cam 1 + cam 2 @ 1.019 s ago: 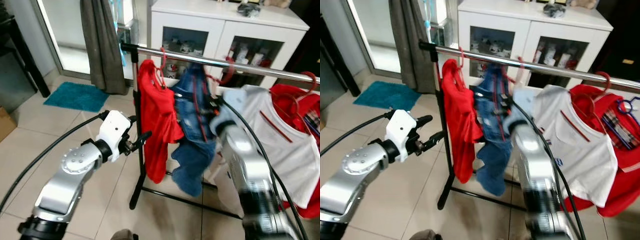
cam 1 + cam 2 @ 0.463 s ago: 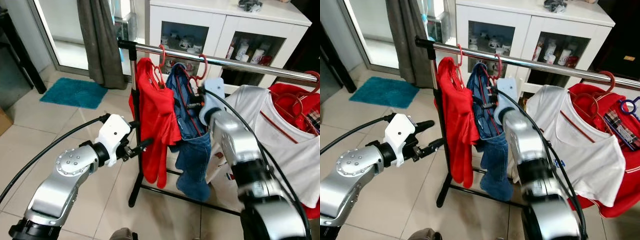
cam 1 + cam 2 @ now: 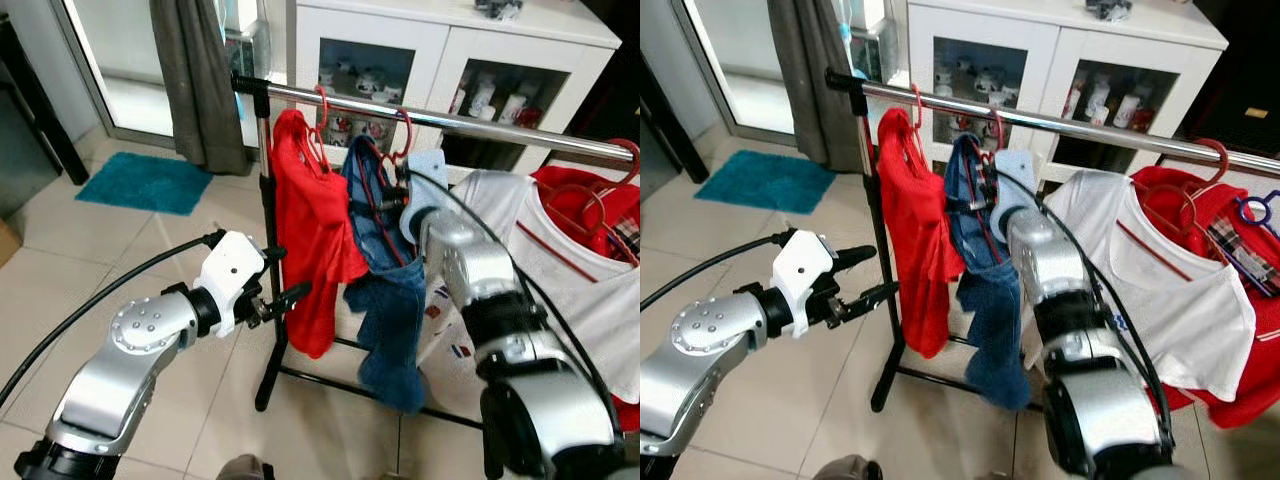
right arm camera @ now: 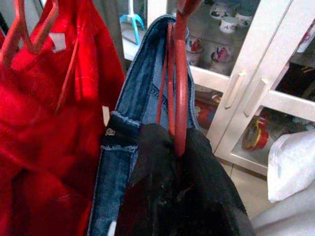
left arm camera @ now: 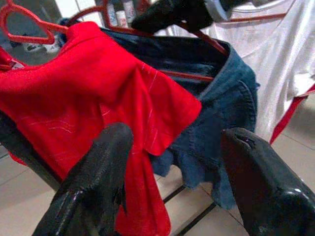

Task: Hang hanger

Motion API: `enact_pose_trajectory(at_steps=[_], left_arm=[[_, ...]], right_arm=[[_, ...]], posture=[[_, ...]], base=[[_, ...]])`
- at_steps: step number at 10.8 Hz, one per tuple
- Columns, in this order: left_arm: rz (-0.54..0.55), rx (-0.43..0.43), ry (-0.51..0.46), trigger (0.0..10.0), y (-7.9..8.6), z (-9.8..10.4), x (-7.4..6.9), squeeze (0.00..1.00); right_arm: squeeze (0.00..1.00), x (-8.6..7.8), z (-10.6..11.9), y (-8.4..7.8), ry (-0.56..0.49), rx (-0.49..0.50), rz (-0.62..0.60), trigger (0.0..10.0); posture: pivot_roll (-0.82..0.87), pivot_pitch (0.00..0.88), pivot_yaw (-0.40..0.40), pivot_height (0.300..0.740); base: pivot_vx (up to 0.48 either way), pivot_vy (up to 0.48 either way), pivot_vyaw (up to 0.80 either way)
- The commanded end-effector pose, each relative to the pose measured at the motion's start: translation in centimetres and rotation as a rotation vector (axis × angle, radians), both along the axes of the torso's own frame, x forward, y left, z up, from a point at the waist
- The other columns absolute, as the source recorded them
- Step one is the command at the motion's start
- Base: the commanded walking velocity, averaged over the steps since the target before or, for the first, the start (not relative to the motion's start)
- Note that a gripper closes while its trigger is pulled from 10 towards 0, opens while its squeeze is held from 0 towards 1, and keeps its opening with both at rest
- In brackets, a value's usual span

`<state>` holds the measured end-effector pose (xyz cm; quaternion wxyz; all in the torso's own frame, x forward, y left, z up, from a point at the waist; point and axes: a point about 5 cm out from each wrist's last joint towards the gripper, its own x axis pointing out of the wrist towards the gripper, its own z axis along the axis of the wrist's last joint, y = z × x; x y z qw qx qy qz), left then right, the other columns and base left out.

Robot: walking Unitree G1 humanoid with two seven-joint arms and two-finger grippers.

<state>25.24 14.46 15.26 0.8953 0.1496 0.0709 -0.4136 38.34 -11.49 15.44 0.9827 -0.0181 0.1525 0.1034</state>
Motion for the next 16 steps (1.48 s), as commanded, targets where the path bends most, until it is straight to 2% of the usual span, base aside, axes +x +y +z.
enact_pose_trajectory(at_steps=[1, 3, 6, 11, 13, 14, 15, 16], left_arm=[[-0.02, 0.005, 0.004, 10.0, -0.2, 0.1, -0.3, 0.0], [-0.025, 0.013, 0.007, 10.0, -0.3, 0.0, -0.5, 0.0], [-0.034, 0.017, 0.013, 10.0, -0.4, 0.0, -0.4, 0.0], [-0.08, 0.014, 0.012, 10.0, -0.8, 0.3, -0.6, 0.0], [-0.079, -0.024, 0.002, 10.0, -0.9, 0.7, -0.7, 0.0], [-0.079, -0.06, -0.014, 10.0, -0.9, 1.2, -0.6, 0.0], [-0.078, -0.063, -0.026, 10.0, -0.9, 1.4, -0.4, 0.0], [-0.068, -0.075, -0.047, 10.0, -0.8, 1.7, -0.2, 0.0]], right_arm=[[0.0, 0.4, 0.8, -0.6, -0.016, 0.012, -0.026, 10.0], [0.0, 0.7, 0.6, -0.7, 0.008, 0.011, -0.038, 10.0], [0.0, 1.6, 1.4, -1.1, 0.0, 0.027, -0.078, 10.0], [0.0, 2.3, 1.1, -1.6, 0.05, 0.006, -0.13, 10.0], [0.0, 2.2, 0.8, -1.4, 0.05, 0.003, -0.122, 10.0], [0.43, 2.0, 0.7, -1.2, 0.027, 0.056, -0.097, 10.0], [1.0, 1.9, 0.7, -1.3, 0.016, 0.055, -0.083, 10.0], [1.0, 1.7, 0.9, -1.2, -0.018, 0.075, -0.044, 10.0]], posture=[[0.11, 0.054, -0.043, 0.74], [0.11, 0.056, -0.048, 0.74], [0.1, 0.056, -0.045, 0.74], [0.1, 0.072, -0.044, 0.74], [0.1, 0.074, -0.045, 0.74], [0.1, 0.072, -0.043, 0.74], [0.1, 0.072, -0.042, 0.74], [0.1, 0.07, -0.038, 0.74]], base=[[0.0, 0.0, 0.0], [0.0, 0.0, 0.0], [0.0, 0.0, 0.0], [0.0, 0.0, 0.0], [0.0, 0.0, 0.0], [0.0, 0.0, 0.0], [0.0, 0.0, 0.0], [0.0, 0.0, 0.0]])
